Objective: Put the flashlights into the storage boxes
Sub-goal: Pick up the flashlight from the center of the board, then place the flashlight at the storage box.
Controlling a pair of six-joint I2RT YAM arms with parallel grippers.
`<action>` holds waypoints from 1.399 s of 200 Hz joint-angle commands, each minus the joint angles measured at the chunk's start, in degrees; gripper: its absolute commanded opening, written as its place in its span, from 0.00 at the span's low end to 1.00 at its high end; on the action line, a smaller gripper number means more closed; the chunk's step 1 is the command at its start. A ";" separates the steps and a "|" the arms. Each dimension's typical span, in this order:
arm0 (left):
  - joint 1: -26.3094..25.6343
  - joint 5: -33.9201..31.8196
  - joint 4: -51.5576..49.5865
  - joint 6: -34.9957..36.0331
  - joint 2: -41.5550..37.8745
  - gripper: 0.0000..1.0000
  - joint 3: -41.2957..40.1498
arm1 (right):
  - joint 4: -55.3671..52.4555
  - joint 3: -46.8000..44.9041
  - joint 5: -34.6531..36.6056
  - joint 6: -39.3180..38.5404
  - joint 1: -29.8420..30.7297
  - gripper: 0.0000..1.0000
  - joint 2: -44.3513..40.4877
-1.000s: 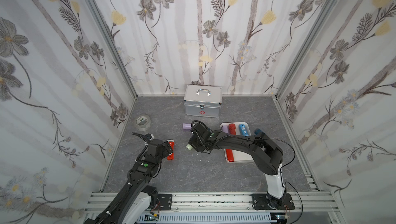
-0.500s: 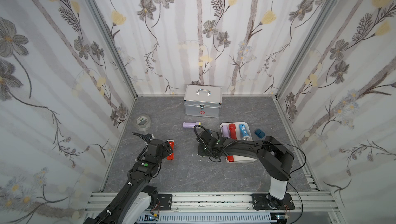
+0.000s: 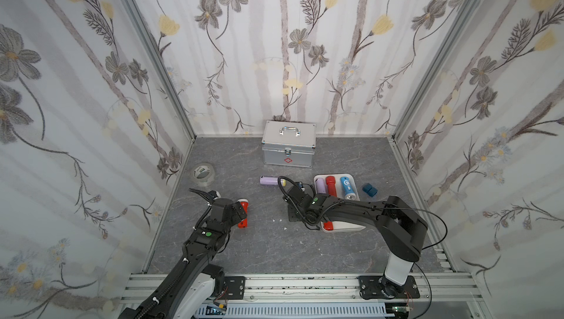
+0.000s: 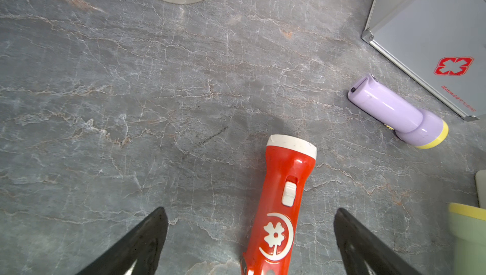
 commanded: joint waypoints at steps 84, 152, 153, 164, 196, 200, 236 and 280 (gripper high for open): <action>0.08 0.50 1.51 -0.01 1.30 1.00 0.42 | -0.71 -17.29 2.52 -9.96 -11.40 0.29 -26.36; 0.06 0.78 1.57 0.11 1.67 1.00 0.51 | -0.23 -28.50 -2.31 -14.94 -20.30 0.30 -34.25; 0.07 0.78 1.59 0.07 1.64 1.00 0.51 | -0.20 -28.57 -2.39 -14.94 -20.29 0.30 -34.16; 0.04 0.78 1.50 0.11 1.65 1.00 0.51 | 0.01 -28.85 -3.73 -14.88 -20.42 0.30 -33.22; 0.00 0.61 1.20 0.03 1.35 1.00 0.52 | -0.53 -28.20 -6.23 -14.61 -20.45 0.30 -28.72; 0.08 0.62 1.17 0.03 1.28 1.00 0.46 | -0.48 -28.12 -6.47 -14.51 -20.41 0.30 -28.45; 0.08 0.56 1.09 0.02 1.09 1.00 0.38 | -0.53 -27.80 -7.05 -13.23 -20.44 0.30 -27.32; 0.05 0.66 1.21 0.12 0.96 1.00 0.41 | -1.40 -26.63 -8.69 -11.36 -20.47 0.31 -24.73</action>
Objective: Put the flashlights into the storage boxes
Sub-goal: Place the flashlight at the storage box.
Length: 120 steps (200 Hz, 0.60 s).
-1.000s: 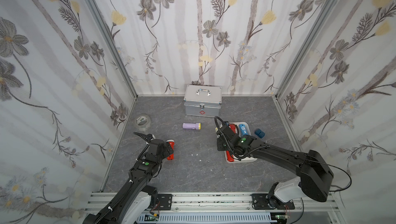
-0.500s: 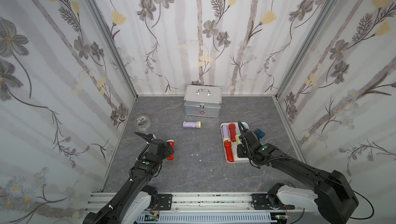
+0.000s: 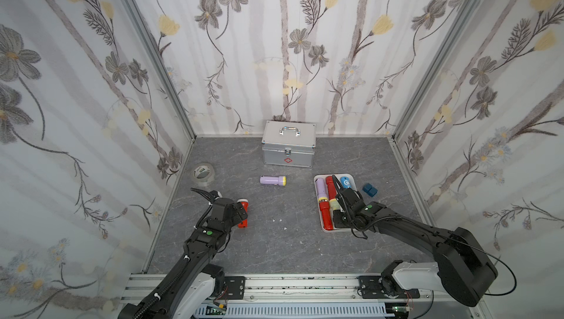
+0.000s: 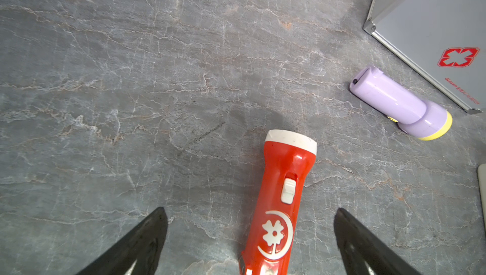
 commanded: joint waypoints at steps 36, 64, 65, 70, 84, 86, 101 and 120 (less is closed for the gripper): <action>0.00 -0.55 0.63 -0.08 -0.44 1.00 0.34 | 0.87 1.61 -0.95 2.74 -0.15 0.32 3.09; 0.04 -0.65 0.64 -0.15 -0.58 1.00 0.27 | 0.78 2.03 -1.48 2.80 -0.11 0.33 3.56; 0.05 -0.66 0.61 -0.20 -0.62 1.00 0.31 | 0.74 2.00 -1.45 2.83 -0.07 0.33 3.56; 0.06 -0.66 0.65 -0.16 -0.67 1.00 0.31 | 0.78 2.10 -1.33 2.76 -0.15 0.33 3.48; 0.06 -0.57 0.67 -0.09 -0.72 1.00 0.31 | 0.67 2.27 -1.23 2.76 -0.17 0.34 3.22; -0.01 -0.57 0.61 -0.08 -0.72 1.00 0.29 | 0.62 2.31 -1.25 2.76 -0.14 0.35 3.21; 0.06 -0.61 0.63 -0.12 -0.60 1.00 0.27 | 0.31 2.59 -1.60 2.76 -0.06 0.38 2.82; 0.02 -0.58 0.76 -0.17 -0.65 1.00 0.31 | -0.27 3.02 -1.53 2.56 -0.13 0.45 1.96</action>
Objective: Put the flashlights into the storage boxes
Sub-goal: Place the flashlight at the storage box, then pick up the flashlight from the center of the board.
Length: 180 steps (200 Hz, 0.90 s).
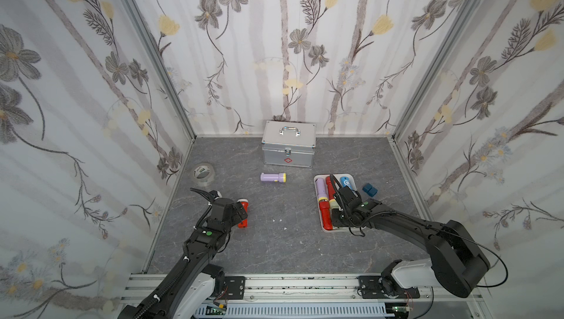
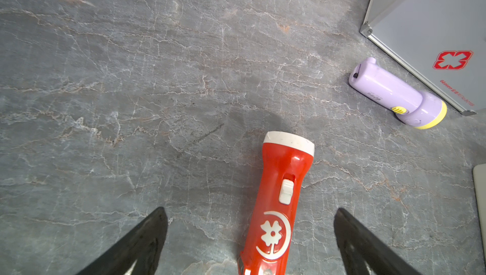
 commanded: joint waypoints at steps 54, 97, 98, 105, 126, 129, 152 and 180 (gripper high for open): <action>0.00 -0.83 0.54 -0.17 -0.06 1.00 0.25 | -3.70 5.42 1.78 -0.54 0.07 0.64 -4.88; 0.09 -4.29 -0.85 -2.48 -0.63 1.00 0.19 | 5.53 9.17 6.04 -1.02 0.87 1.00 -11.43; 0.16 -4.58 -1.00 -2.60 -0.67 1.00 0.27 | 6.21 9.08 5.95 -0.92 0.87 1.00 -11.46; 0.45 -5.74 -1.99 -3.32 -0.86 1.00 0.47 | 9.98 9.12 5.74 0.25 0.92 1.00 -11.24; 2.43 -7.32 -4.34 -4.56 -1.50 1.00 0.74 | 15.20 13.29 7.48 5.30 1.64 1.00 -6.26; 2.81 -7.43 -4.58 -4.78 -1.58 1.00 0.83 | 15.42 14.20 7.73 5.76 1.94 1.00 -5.22; 7.87 -7.55 -8.39 -7.11 -2.90 1.00 0.91 | 15.06 22.01 11.54 8.49 6.41 0.99 2.88; 16.28 -1.41 -6.46 -9.01 -6.00 1.00 -2.09 | 16.22 30.37 11.46 12.25 14.21 0.89 13.32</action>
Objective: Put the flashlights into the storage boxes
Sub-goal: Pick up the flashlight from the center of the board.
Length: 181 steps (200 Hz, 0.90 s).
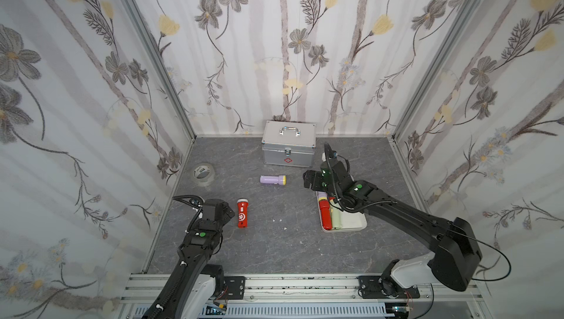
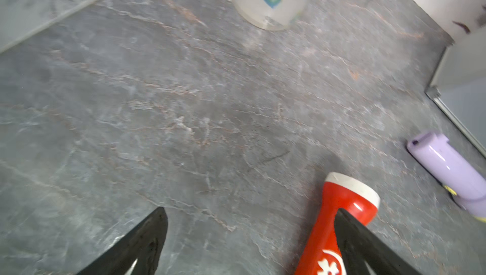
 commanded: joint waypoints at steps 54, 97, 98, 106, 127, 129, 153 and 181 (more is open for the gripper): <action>7.11 5.87 0.50 -4.35 -3.34 1.00 -3.19 | 6.51 18.98 -1.64 9.56 16.73 0.78 23.85; 7.23 5.97 0.16 -4.31 -5.33 1.00 -3.55 | -0.66 35.44 -1.25 9.46 22.25 0.73 36.84; 7.24 5.96 0.14 -4.31 -5.39 1.00 -3.59 | -0.81 35.68 -1.14 9.47 22.30 0.73 37.06; 7.24 5.95 -0.04 -4.31 -5.92 1.00 -3.68 | -1.68 36.96 -0.30 9.86 22.90 0.71 38.16; 7.28 5.69 -0.63 -4.30 -7.57 1.00 -3.98 | -2.54 37.74 1.82 10.78 23.57 0.69 39.66; 7.36 5.73 -0.73 -4.30 -7.70 1.00 -3.99 | -2.58 37.73 2.01 10.72 23.59 0.69 39.72; 7.26 5.95 -0.80 -4.14 -9.01 1.00 -4.31 | -2.68 37.75 2.58 10.46 23.67 0.69 40.97; 7.30 6.56 -0.45 -3.88 -8.75 1.00 -4.34 | -2.78 38.65 1.04 10.26 23.65 0.66 44.07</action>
